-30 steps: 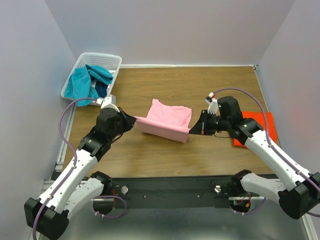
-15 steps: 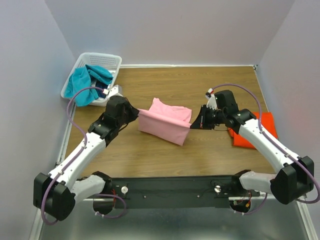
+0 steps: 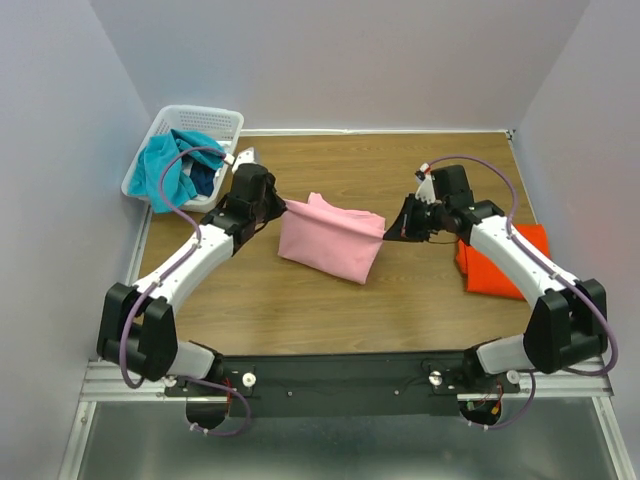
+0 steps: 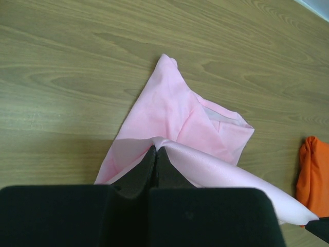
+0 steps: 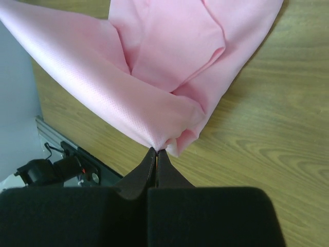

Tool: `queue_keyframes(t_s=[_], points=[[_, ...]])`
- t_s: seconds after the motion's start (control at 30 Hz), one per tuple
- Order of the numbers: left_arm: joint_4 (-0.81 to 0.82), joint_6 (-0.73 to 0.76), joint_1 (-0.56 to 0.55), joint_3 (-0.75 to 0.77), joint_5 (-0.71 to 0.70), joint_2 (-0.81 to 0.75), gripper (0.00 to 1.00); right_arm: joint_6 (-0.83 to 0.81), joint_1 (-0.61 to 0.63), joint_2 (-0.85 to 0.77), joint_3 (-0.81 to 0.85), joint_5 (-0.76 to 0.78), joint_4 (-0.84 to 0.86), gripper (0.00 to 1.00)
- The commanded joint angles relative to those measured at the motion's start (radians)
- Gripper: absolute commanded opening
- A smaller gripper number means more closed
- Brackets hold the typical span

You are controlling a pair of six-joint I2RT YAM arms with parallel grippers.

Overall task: Fold and stack the t-shirts
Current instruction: Fold the tshirt

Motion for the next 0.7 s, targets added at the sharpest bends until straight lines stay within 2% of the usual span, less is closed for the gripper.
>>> queue_keyframes(t_s=[0.0,0.37,0.67], points=[[0.042,0.056,0.033,0.067,-0.044,0.079,0.0,-0.021,-0.029,0.057,0.049,0.024,0.019,0.01],[0.035,0.097,0.049,0.21,-0.014,0.289,0.0,-0.021,-0.069,0.218,0.14,0.058,0.065,0.01],[0.016,0.108,0.063,0.314,-0.006,0.453,0.0,-0.024,-0.084,0.396,0.227,0.027,0.113,0.01]])
